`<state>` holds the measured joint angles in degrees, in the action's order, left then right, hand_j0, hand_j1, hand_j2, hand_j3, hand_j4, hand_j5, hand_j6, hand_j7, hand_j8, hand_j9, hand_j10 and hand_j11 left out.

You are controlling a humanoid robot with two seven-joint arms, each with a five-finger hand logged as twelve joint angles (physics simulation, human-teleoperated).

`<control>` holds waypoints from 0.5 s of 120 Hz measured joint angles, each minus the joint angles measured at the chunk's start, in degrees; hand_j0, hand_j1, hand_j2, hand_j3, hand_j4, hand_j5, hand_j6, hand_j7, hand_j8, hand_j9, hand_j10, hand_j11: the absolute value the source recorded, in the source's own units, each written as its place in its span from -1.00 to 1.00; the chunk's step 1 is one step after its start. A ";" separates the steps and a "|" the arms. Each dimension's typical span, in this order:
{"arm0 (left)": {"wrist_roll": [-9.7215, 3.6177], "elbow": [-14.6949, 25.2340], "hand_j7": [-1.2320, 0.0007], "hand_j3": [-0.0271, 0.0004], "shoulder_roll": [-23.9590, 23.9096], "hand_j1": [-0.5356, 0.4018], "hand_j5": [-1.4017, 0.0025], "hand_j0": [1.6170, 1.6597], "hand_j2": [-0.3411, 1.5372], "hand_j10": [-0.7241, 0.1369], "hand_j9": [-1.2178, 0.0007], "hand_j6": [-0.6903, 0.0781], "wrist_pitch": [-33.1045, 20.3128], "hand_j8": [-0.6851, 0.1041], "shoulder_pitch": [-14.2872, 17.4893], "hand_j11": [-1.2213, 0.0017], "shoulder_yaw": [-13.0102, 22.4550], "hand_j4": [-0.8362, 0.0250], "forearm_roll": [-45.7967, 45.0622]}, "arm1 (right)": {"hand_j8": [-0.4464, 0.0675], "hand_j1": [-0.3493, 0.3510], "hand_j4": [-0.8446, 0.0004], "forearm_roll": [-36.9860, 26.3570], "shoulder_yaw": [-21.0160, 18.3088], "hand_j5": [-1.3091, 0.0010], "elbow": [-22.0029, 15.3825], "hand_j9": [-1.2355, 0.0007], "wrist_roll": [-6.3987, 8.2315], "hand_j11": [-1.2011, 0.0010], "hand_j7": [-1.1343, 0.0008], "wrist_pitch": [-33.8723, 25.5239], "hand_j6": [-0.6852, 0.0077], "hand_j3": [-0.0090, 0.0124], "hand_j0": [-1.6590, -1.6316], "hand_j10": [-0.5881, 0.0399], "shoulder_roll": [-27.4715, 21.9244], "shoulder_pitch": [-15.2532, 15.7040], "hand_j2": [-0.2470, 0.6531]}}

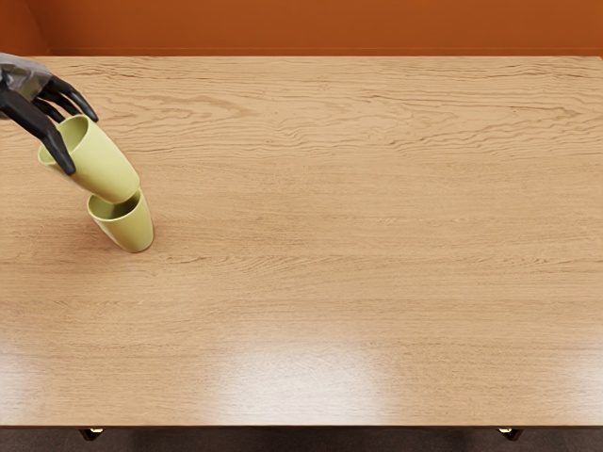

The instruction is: Pick up cup and place in cup with left hand

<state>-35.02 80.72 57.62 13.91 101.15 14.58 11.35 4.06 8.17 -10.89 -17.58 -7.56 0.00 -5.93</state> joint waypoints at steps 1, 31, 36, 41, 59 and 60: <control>0.00 0.02 -0.48 0.97 0.14 -0.40 -0.31 0.88 0.26 -0.35 -0.49 -0.10 0.00 0.00 0.00 -0.45 0.00 -0.45 0.00 | 0.62 -0.90 0.93 0.00 0.00 0.94 0.00 0.94 0.00 0.94 0.93 0.00 0.89 -0.16 -0.93 0.78 0.00 0.00 -0.46; 0.00 0.62 -0.49 0.97 0.75 -0.44 -0.31 0.85 0.30 -0.34 -0.49 -0.09 0.69 -0.01 -0.09 -0.45 0.15 -0.43 -0.05 | 0.62 -0.90 0.93 -0.01 0.00 0.94 0.11 0.94 0.00 0.94 0.93 0.00 0.89 -0.16 -0.93 0.78 0.00 -0.04 -0.46; 0.00 0.63 -0.49 0.97 0.75 -0.45 -0.32 0.85 0.31 -0.33 -0.49 -0.09 0.73 0.00 -0.13 -0.45 0.16 -0.43 -0.07 | 0.62 -0.90 0.93 -0.01 0.00 0.94 0.13 0.94 0.00 0.94 0.93 0.00 0.89 -0.16 -0.93 0.78 0.00 -0.04 -0.46; 0.00 0.64 -0.49 0.97 0.75 -0.45 -0.32 0.84 0.31 -0.33 -0.49 -0.09 0.73 0.00 -0.16 -0.45 0.16 -0.43 -0.07 | 0.62 -0.90 0.93 -0.01 0.00 0.94 0.14 0.94 0.00 0.94 0.93 0.00 0.89 -0.16 -0.93 0.78 0.00 -0.04 -0.46; 0.00 0.69 -0.50 0.97 0.89 -0.46 -0.33 0.83 0.32 -0.33 -0.50 -0.08 0.78 0.01 -0.18 -0.46 0.43 -0.42 -0.10 | 0.62 -0.90 0.93 -0.01 0.00 0.94 0.16 0.94 0.00 0.94 0.93 0.00 0.89 -0.16 -0.93 0.78 0.00 -0.05 -0.46; 0.00 0.69 -0.50 0.97 0.91 -0.46 -0.33 0.83 0.32 -0.33 -0.50 -0.08 0.78 0.01 -0.18 -0.46 0.45 -0.42 -0.10 | 0.62 -0.90 0.93 -0.01 0.00 0.94 0.16 0.94 0.00 0.94 0.93 0.00 0.89 -0.16 -0.93 0.78 0.00 -0.05 -0.46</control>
<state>-35.03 81.42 58.52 14.69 100.98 15.04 11.26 4.05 8.17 -10.73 -17.58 -7.56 0.00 -5.98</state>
